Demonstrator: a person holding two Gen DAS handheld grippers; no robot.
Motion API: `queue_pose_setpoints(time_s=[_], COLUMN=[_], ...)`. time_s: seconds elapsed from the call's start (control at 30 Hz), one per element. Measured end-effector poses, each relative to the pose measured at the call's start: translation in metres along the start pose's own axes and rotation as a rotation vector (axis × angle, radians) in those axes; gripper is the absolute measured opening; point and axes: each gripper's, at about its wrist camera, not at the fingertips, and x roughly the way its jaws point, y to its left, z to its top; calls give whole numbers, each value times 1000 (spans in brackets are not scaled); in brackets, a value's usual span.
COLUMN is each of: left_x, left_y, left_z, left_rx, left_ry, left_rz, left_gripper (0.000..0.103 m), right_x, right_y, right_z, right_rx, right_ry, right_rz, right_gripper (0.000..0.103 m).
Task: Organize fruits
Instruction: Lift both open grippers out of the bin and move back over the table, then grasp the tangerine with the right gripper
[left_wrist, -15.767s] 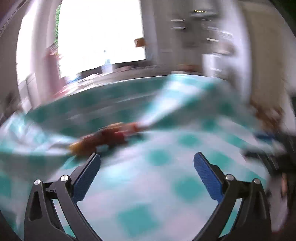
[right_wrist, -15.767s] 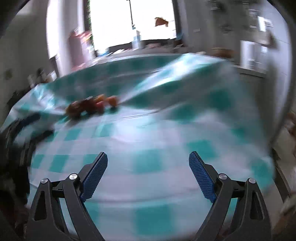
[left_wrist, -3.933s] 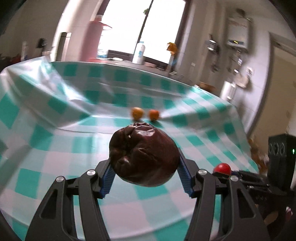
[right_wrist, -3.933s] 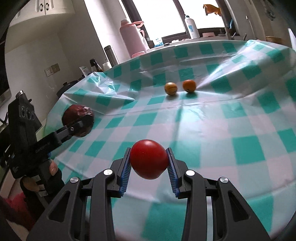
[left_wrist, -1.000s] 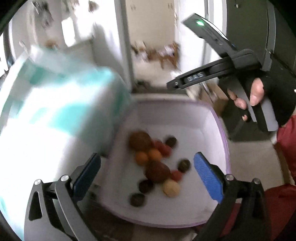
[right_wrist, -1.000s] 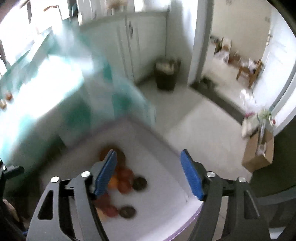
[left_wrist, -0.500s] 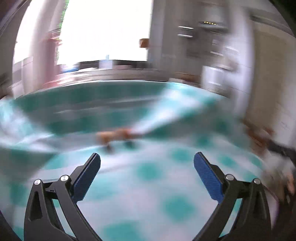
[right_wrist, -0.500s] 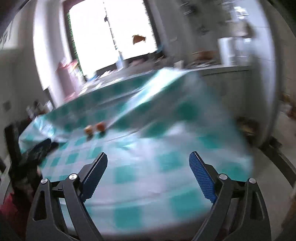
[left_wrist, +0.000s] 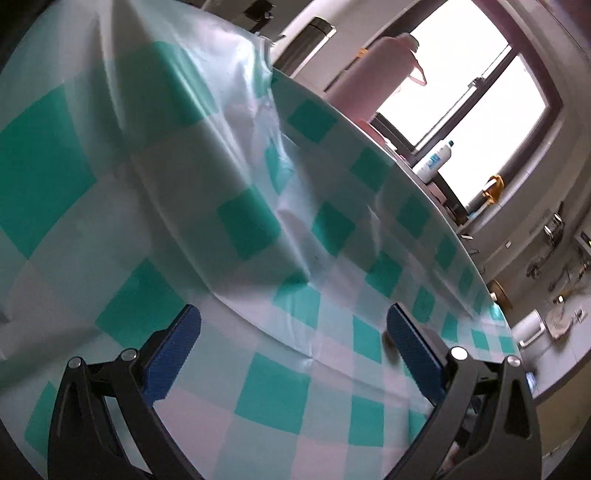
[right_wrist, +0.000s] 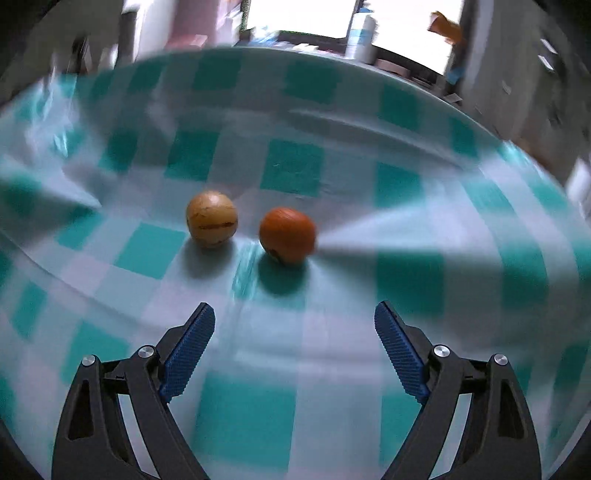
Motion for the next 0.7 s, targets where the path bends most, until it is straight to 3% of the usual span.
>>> queue_pose_setpoints(time_s=[0.17,0.27,0.33,0.37,0.43,0.57,0.7], left_x=[-5,8,10,11,15,18,21], left_y=[-5,-11,-16,-20,-25,-33,-36], left_z=[-8,-14,-19,-21,-26,-33,-37], left_rx=[1,20,47,70,99,146,175], left_ry=[19,23,24,29,35,52,66], left_rz=[-40,-38,-31,-30,-30,-33,-27], left_gripper=[101,101,101,101,101,101,101], right_x=[43,58,66,68,70,59,24], right_y=[-1,-5,-8,-9,-16,-22,-40], right_z=[26,37,42,44,43,30,-6], right_rx=[-146,-182,-195,-188,-166,-131,55], right_ry=[40,38,15,12,12,13,15], right_rz=[-34,4,57,74,151,186,292], right_gripper=[74,74,68,65,42,43,43])
